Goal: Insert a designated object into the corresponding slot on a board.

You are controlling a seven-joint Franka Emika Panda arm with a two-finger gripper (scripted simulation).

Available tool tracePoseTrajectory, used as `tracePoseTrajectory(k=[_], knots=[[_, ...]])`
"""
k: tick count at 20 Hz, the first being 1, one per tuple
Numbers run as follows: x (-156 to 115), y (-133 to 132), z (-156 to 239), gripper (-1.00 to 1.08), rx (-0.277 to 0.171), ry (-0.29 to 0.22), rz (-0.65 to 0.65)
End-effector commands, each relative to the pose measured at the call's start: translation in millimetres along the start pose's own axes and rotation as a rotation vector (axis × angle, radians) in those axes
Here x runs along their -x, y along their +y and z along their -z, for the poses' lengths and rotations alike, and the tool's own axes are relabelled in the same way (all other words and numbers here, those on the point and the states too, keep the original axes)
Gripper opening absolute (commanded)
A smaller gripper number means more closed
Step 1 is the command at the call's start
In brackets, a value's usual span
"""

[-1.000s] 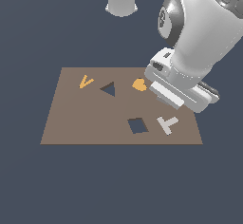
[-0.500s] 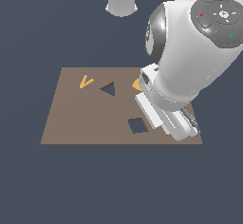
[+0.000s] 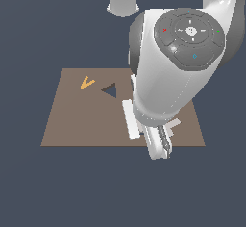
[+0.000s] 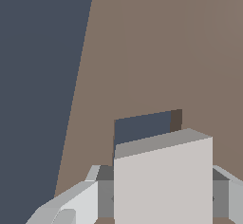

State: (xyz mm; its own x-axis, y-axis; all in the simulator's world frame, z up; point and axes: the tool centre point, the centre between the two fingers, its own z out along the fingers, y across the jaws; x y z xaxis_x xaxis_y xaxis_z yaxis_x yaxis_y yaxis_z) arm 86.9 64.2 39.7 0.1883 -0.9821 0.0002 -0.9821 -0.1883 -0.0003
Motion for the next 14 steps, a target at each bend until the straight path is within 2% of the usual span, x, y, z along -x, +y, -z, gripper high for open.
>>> tracePoseTrajectory(k=[1, 14], knots=[[-8.1, -2.4, 0.6, -1.00, 0.000, 0.000, -0.040], [-13.4, -2.5, -1.7, -1.00, 0.001, 0.000, -0.062]])
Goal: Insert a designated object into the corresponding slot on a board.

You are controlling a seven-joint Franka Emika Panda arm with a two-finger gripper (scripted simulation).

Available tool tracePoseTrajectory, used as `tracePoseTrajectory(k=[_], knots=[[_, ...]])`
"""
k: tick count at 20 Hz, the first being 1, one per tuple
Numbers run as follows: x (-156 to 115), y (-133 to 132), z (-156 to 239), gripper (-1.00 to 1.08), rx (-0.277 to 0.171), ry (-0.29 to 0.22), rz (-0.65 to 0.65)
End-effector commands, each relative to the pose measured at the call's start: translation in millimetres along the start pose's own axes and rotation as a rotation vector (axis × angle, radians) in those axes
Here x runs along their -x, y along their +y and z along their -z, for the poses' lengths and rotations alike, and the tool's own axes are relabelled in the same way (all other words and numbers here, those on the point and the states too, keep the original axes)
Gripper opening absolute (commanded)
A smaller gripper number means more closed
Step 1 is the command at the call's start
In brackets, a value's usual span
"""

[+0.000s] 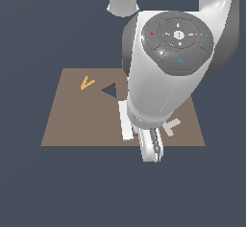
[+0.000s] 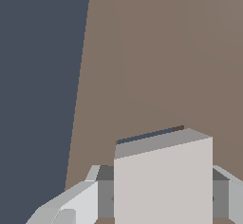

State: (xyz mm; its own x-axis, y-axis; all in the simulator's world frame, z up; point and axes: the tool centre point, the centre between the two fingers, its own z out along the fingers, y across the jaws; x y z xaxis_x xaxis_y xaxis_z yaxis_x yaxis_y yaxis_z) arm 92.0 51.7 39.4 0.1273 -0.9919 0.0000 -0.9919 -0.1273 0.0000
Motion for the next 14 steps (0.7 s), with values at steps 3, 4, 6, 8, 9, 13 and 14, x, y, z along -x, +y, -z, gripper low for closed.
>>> tracePoseTrajectory(k=[3, 4, 6, 8, 9, 13, 14], knots=[[0.6, 0.6, -8.4, -1.00, 0.001, -0.001, 0.002], [0.5, 0.7, -8.9, -1.00, 0.001, -0.001, 0.002], [0.5, 0.7, -8.9, 1.00, 0.001, -0.001, 0.002], [0.5, 0.7, -8.9, 1.00, 0.001, -0.001, 0.002], [0.5, 0.7, -8.9, 1.00, 0.001, -0.001, 0.002], [0.5, 0.7, -8.9, 1.00, 0.001, -0.001, 0.002], [0.5, 0.7, -8.9, 1.00, 0.001, -0.001, 0.002]])
